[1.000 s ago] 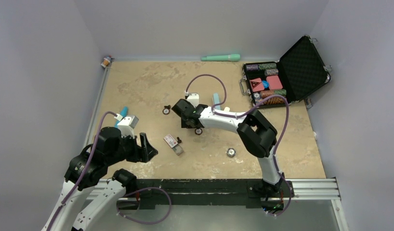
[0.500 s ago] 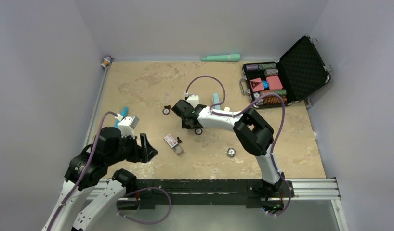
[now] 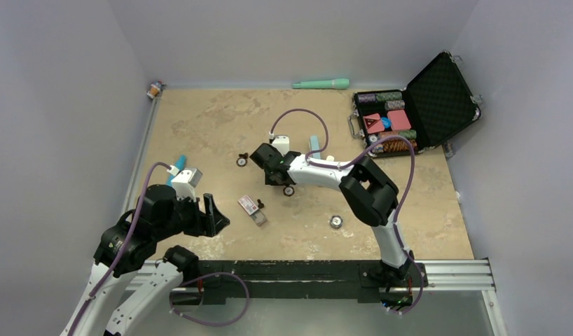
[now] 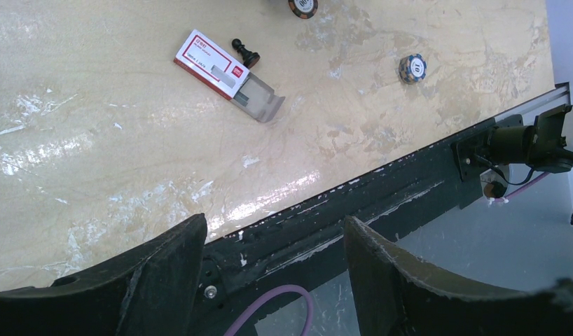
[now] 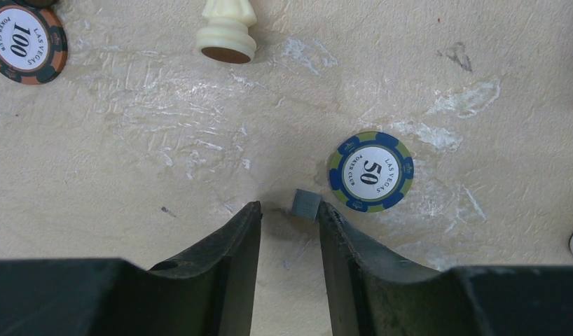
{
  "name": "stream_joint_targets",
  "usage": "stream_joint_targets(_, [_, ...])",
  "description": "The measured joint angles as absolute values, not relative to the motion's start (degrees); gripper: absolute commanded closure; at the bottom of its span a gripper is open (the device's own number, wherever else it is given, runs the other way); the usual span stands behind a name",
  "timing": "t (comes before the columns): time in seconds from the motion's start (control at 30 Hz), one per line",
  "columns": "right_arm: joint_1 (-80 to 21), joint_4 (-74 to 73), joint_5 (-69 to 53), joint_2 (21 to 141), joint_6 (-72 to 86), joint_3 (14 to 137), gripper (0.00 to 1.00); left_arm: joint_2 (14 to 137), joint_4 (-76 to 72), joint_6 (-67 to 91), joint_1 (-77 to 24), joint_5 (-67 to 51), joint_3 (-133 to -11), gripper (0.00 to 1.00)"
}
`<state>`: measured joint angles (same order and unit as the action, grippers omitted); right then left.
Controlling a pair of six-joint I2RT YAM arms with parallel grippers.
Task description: Unload the staples from the stapler
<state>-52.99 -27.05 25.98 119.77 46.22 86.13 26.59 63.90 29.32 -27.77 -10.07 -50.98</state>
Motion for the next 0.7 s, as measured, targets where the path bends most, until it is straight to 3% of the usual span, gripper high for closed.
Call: stream_joint_targets(0.7, [-52.9, -21.8, 26.2, 120.0, 46.2, 84.3, 0.74, 26.6, 63.9, 29.3, -27.7, -10.1, -51.0, 0.25])
